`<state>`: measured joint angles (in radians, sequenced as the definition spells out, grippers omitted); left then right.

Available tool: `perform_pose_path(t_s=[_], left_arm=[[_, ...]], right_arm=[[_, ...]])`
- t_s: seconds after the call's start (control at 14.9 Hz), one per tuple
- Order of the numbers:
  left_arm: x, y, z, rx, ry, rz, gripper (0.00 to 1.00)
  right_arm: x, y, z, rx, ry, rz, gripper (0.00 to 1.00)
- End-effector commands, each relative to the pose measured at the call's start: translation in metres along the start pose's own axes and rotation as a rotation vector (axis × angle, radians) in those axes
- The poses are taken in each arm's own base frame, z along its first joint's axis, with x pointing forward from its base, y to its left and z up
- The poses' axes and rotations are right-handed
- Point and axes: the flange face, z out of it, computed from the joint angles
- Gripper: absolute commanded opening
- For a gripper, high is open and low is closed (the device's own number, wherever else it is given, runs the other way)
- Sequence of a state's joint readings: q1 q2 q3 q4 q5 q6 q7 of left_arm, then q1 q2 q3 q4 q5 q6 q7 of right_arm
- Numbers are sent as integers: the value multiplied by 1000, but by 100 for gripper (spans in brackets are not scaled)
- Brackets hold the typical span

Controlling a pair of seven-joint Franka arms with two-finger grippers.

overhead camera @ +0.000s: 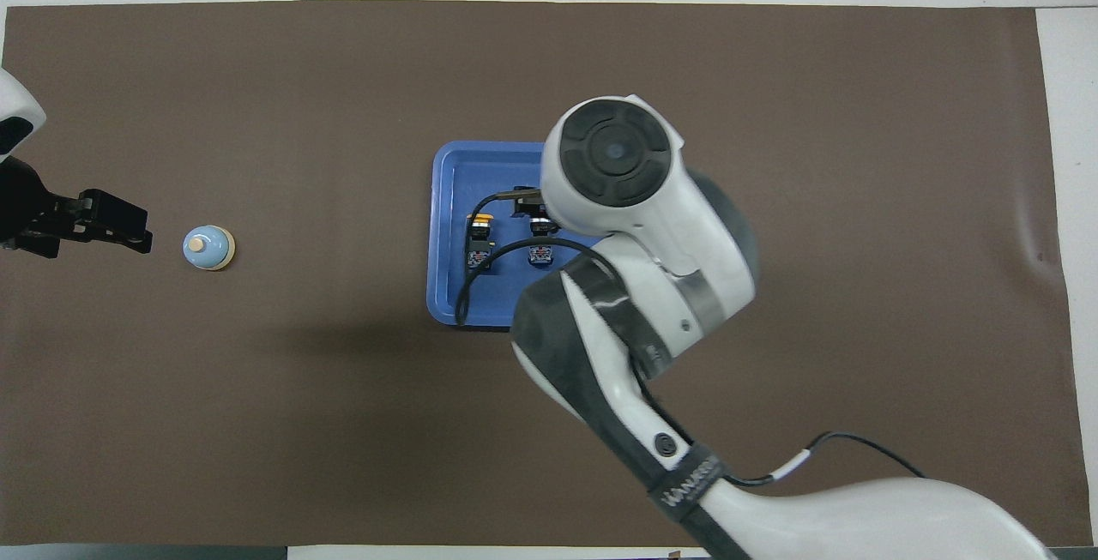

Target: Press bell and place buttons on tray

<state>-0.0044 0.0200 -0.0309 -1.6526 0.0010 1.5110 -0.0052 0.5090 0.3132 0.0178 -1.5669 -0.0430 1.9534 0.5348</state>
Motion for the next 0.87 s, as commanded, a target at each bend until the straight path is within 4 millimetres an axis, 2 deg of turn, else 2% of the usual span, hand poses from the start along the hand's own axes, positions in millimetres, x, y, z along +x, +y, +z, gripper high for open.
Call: perform_pose_path(t_s=[0.0,0.13,0.4,0.67,0.81], left_arm=[[-2,-1,-7,-5,11,-11,100],[-2,-1,-7,-5,11,-11,100],[-2,-2,-7,-5,11,-13,100],[-2,-1,-7,-5,11,-11,100],[-2,-1,-7,-5,11,-11,100]], right_arm=[[-23,74,-20,-47,-64,-61,100],[-31,106,-32,-52,-68,-77,100],[-34,199,-53,-56,-94,-164,100],[-48,269,-74,-61,-137,-153,100],[-54,294,-85,-60,-151,-117,100]])
